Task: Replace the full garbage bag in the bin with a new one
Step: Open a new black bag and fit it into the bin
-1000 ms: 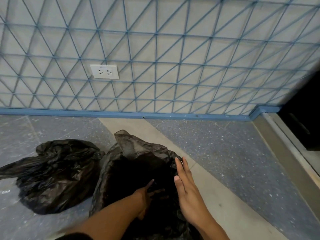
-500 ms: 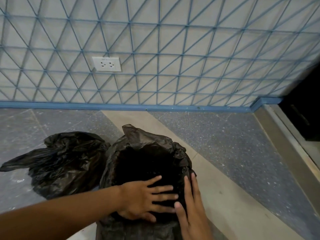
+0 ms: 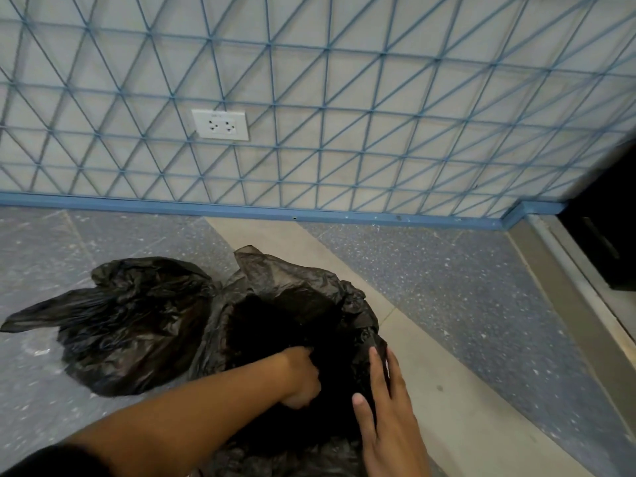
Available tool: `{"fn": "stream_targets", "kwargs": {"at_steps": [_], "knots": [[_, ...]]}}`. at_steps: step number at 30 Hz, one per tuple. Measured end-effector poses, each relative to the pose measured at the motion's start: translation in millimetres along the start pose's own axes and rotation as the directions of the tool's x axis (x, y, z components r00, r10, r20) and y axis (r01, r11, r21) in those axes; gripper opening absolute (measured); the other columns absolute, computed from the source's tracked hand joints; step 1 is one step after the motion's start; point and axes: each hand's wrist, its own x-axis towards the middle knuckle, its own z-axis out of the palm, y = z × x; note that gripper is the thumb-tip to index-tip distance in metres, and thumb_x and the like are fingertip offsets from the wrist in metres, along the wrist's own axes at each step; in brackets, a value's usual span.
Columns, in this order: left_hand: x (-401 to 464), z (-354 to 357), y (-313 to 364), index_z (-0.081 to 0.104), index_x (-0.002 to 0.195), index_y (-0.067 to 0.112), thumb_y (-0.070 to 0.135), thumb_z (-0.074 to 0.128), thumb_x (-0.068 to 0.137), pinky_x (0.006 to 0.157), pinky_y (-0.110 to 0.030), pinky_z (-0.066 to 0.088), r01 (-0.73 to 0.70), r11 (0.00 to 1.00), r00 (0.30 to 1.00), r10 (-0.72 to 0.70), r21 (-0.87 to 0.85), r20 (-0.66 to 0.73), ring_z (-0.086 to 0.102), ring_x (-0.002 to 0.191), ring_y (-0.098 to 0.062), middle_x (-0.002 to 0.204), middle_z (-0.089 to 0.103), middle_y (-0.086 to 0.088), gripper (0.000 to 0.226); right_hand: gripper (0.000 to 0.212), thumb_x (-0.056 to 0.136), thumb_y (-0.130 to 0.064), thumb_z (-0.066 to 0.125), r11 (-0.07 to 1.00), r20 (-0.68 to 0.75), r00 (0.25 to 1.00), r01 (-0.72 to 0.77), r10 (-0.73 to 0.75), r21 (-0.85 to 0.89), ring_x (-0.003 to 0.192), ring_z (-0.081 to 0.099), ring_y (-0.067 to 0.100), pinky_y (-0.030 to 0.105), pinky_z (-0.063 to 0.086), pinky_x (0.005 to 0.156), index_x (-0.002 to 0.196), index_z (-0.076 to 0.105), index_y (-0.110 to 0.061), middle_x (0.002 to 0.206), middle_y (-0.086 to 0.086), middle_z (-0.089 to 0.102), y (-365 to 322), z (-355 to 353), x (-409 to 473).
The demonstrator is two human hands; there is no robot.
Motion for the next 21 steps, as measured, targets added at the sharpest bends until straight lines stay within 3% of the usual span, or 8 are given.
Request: {"fn": "stream_targets", "kwargs": {"at_steps": [2,4,6,10,12,14,18,21], "knots": [[-40,-16,-19,0.061,0.113,0.018,0.028,0.044,0.093,0.096,-0.039,0.042,0.051,0.997,0.923,-0.068,-0.054,-0.380,0.060,0.109,-0.029,0.117,0.065,-0.008,0.028,0.066,0.077,-0.062,0.027,0.997,-0.071,0.997,0.030,-0.035,-0.071,0.142,0.023,0.019,0.039,0.035,0.107,0.136,-0.004,-0.060,0.157,-0.011,0.005,1,-7,-1],[-74,-13,-45,0.065,0.100,0.029,0.028,0.051,0.083,0.077,-0.033,0.047,0.173,0.979,0.655,-0.195,-0.106,-0.730,0.063,0.092,-0.020,0.103,0.067,0.007,0.023,0.064,0.076,-0.050,0.040,0.974,-0.253,0.953,0.118,-0.165,-0.191,0.132,0.035,0.025,0.042,0.043,0.098,0.138,0.024,-0.042,0.151,-0.001,0.028,0,-14,1],[-91,3,-61,0.065,0.104,0.039,0.036,0.048,0.081,0.078,-0.035,0.047,0.304,0.909,0.475,-0.405,-0.286,-0.781,0.059,0.096,-0.019,0.113,0.064,0.012,0.030,0.051,0.077,-0.032,0.048,0.932,-0.343,0.874,0.275,-0.344,-0.236,0.127,0.038,0.023,0.034,0.041,0.101,0.128,0.043,-0.032,0.141,-0.002,0.038,-10,-14,7],[-82,30,-64,0.036,0.140,0.040,0.050,0.029,0.088,0.084,-0.049,0.053,0.399,0.763,0.518,-0.646,-0.509,-0.561,0.060,0.112,-0.025,0.138,0.053,0.005,0.053,0.062,0.084,-0.026,0.048,0.774,0.071,0.825,0.552,-0.560,-0.308,0.143,0.012,0.019,0.041,0.035,0.111,0.140,0.027,-0.039,0.155,-0.006,0.011,-44,11,36],[-78,29,-72,0.024,0.144,0.041,0.049,0.025,0.094,0.085,-0.043,0.053,0.271,0.687,0.549,-0.685,-0.674,-0.478,0.058,0.115,-0.025,0.141,0.049,0.007,0.050,0.086,0.089,-0.041,0.050,0.785,0.480,0.798,0.541,-0.366,-0.301,0.142,-0.024,0.024,0.054,0.001,0.114,0.141,-0.017,-0.046,0.155,-0.007,-0.027,-45,29,62],[-72,29,-84,0.036,0.137,0.037,0.047,0.028,0.097,0.086,-0.038,0.048,0.145,0.585,0.582,-0.703,-0.798,-0.409,0.058,0.114,-0.028,0.131,0.059,0.001,0.042,0.104,0.085,-0.046,0.058,0.674,0.690,0.686,0.624,-0.230,-0.395,0.135,-0.036,0.030,0.063,-0.012,0.104,0.128,-0.037,-0.046,0.146,-0.002,-0.042,-35,51,91],[-66,32,-90,0.056,0.110,0.023,0.047,0.028,0.098,0.077,-0.036,0.043,0.064,0.541,0.561,-0.714,-0.839,-0.418,0.061,0.096,-0.033,0.100,0.069,-0.010,0.039,0.080,0.096,-0.026,0.045,0.438,0.838,0.539,0.734,0.091,-0.519,0.138,-0.031,0.034,0.076,-0.010,0.100,0.146,-0.017,-0.034,0.154,0.002,-0.031,-2,103,129],[-64,37,-91,0.060,0.098,0.019,0.046,0.031,0.098,0.071,-0.034,0.040,-0.041,0.482,0.524,-0.735,-0.875,-0.430,0.061,0.090,-0.032,0.090,0.069,-0.011,0.040,0.056,0.102,-0.030,0.029,0.345,0.812,0.570,0.742,0.126,-0.574,0.143,-0.021,0.028,0.070,-0.019,0.099,0.150,0.002,-0.021,0.159,0.005,-0.010,0,117,136]]}}
